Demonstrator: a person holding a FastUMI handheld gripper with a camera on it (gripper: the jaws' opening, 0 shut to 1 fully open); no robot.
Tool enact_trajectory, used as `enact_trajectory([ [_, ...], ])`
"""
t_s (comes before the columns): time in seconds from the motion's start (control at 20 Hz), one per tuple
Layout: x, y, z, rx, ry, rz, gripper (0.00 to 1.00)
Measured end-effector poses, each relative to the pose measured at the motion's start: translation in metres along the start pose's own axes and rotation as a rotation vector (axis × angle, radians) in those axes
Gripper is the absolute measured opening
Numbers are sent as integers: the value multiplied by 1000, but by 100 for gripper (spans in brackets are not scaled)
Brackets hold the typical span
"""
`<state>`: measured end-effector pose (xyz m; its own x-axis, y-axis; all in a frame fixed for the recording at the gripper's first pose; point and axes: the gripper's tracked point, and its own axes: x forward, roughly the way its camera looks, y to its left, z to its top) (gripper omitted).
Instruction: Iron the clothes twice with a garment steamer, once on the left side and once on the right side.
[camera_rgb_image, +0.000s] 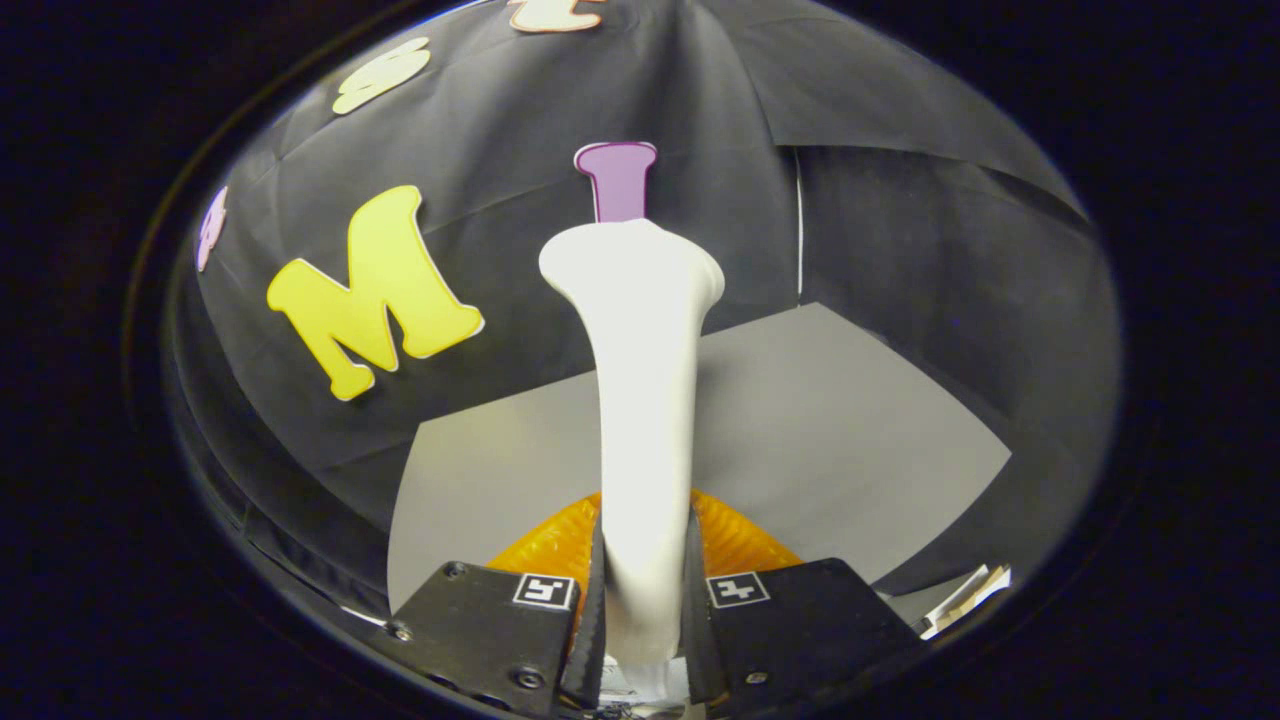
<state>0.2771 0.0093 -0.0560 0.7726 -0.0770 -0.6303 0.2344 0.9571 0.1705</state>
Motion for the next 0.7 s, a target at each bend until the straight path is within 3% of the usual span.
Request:
enact_trajectory([
  [0.7, -101, 46, 0, -54, -232, 147, 35],
])
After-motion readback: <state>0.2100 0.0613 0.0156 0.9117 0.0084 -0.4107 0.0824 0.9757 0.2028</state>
